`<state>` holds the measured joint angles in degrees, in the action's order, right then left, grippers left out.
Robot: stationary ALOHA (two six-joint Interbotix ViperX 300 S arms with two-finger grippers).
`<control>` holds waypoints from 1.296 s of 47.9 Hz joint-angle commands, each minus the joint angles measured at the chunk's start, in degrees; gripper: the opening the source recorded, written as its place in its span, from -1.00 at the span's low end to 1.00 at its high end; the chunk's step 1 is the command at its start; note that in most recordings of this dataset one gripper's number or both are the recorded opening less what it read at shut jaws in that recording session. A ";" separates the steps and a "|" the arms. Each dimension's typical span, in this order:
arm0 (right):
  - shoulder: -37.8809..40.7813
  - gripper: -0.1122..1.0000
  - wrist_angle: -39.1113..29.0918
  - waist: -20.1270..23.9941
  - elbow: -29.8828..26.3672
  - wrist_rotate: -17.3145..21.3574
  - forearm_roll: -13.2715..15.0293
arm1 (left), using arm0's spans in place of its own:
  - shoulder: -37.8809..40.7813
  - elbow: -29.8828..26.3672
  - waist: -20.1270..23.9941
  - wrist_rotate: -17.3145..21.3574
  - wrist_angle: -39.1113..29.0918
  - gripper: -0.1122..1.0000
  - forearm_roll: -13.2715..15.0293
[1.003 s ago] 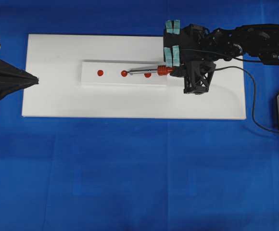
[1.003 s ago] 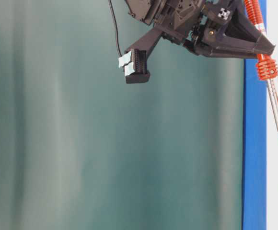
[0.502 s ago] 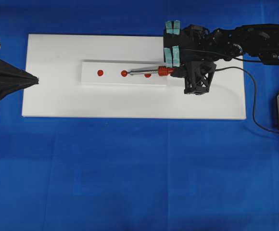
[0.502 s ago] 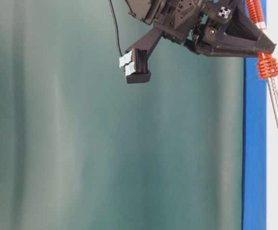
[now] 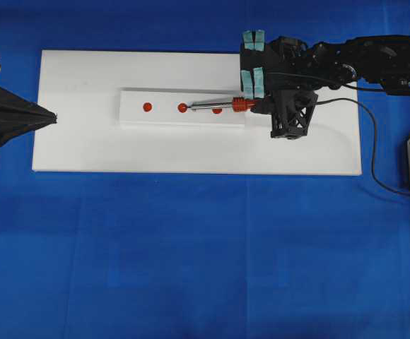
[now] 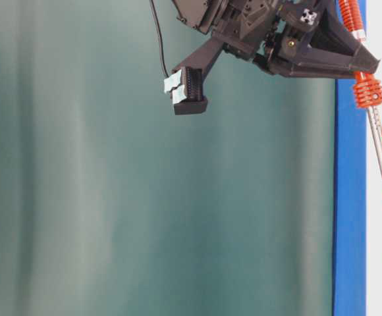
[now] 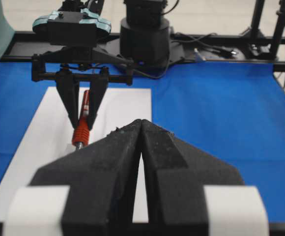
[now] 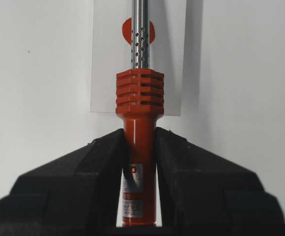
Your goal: Touch the tip of the soldering iron to the mark.
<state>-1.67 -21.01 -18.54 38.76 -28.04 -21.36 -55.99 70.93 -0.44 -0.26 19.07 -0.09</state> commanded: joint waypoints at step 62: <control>-13.97 -0.69 -9.32 -0.09 -5.10 1.41 3.60 | 0.18 -0.79 -0.18 -0.09 1.14 -0.80 -0.09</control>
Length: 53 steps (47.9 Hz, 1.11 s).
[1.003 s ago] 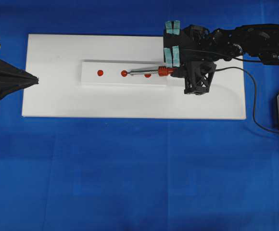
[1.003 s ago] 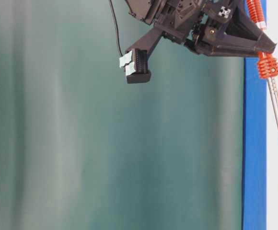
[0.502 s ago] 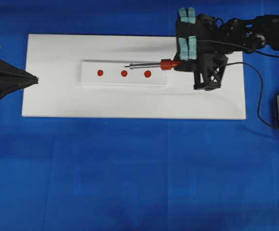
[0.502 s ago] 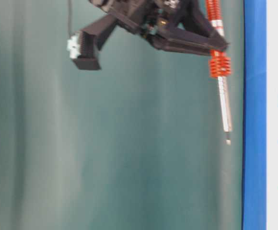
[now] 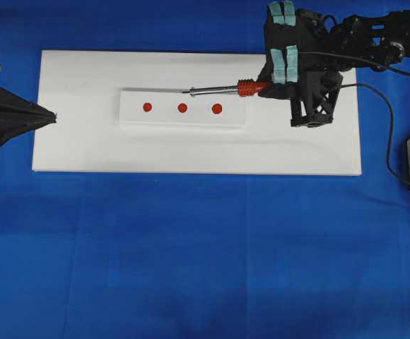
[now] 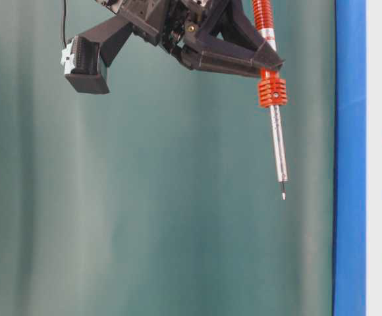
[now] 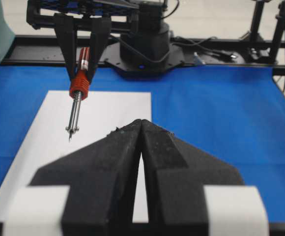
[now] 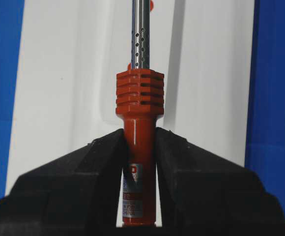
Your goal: Touch the tip of the soldering iron to the mark.
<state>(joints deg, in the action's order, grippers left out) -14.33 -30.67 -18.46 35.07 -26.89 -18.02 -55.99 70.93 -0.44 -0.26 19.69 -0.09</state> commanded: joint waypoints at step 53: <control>-10.99 -0.69 -1.67 -0.18 7.91 8.96 5.89 | 0.18 -0.70 -0.09 -0.09 1.14 -0.80 -0.09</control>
